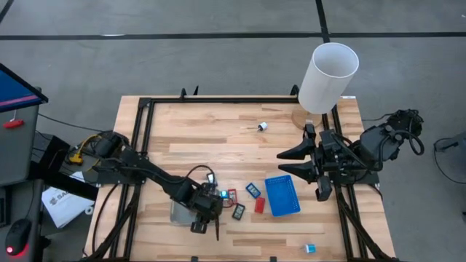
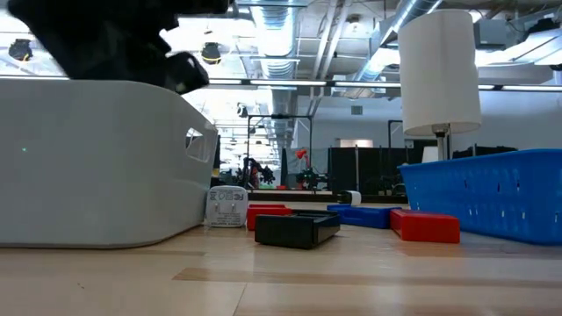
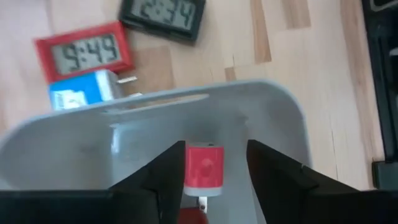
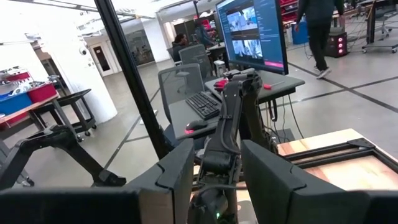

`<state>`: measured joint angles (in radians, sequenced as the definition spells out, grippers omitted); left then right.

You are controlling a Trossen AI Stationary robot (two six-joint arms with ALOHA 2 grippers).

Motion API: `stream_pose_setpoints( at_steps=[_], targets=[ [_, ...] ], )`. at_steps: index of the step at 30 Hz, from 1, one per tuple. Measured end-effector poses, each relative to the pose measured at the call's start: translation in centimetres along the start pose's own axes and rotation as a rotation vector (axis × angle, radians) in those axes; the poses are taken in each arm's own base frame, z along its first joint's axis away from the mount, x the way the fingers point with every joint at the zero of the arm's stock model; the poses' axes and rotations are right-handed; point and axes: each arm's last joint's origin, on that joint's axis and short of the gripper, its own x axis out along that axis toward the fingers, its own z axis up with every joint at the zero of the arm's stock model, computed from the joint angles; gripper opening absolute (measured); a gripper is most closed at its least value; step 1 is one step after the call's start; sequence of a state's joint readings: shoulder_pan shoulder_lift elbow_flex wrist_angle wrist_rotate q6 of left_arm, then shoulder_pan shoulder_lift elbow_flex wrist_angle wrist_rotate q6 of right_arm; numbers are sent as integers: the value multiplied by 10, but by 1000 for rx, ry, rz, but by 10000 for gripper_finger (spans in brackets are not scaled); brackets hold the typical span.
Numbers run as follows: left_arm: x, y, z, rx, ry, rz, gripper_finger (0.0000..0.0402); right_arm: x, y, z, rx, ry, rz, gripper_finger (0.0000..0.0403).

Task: Pick & Place Office items
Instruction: Put the top blue charger adapter into the gray bin

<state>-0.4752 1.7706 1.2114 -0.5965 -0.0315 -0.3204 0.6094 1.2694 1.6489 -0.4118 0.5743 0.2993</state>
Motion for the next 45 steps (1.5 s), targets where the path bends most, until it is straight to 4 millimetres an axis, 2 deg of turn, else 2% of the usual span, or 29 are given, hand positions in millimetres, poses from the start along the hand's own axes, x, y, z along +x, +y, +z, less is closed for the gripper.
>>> stream_pose_setpoints(
  at_steps=[3, 9, 12, 14, 17, 23, 30, 33, 38, 43, 45],
  targets=[
    [-18, 5, 4, -11, -70, 38, 156, 0, 0, 0, 0, -1, 0, 127],
    [-70, 25, 17, -71, -306, 103, 152, 0, 0, 0, 0, -1, -2, 127],
    [-95, 34, 25, -46, -450, 100, 159, 0, 0, 0, 0, 0, -2, 127],
    [-104, 38, 31, -5, -522, 99, 166, 0, 0, -1, 0, 6, -3, 127],
    [-103, 47, 35, -15, -533, 84, 183, -1, 2, -2, 5, 13, 6, 127],
    [-76, 64, 37, -108, -364, -21, 223, -2, 3, -2, 18, 16, 11, 127],
    [-81, 68, 67, -94, -213, -28, 253, -2, 3, -2, 18, 16, 12, 127],
    [-90, 77, 82, -149, -177, -41, 257, -2, 3, -2, 17, 16, 12, 127],
    [-86, 91, 96, -155, -73, -49, 255, -2, 3, -3, 7, 20, 11, 127],
    [-77, 105, 93, -179, -2, -51, 254, -4, 5, -6, 21, 42, 15, 127],
    [-85, 113, 85, -185, 21, -33, 254, -7, 7, -8, 30, 65, 26, 127]
  ],
)
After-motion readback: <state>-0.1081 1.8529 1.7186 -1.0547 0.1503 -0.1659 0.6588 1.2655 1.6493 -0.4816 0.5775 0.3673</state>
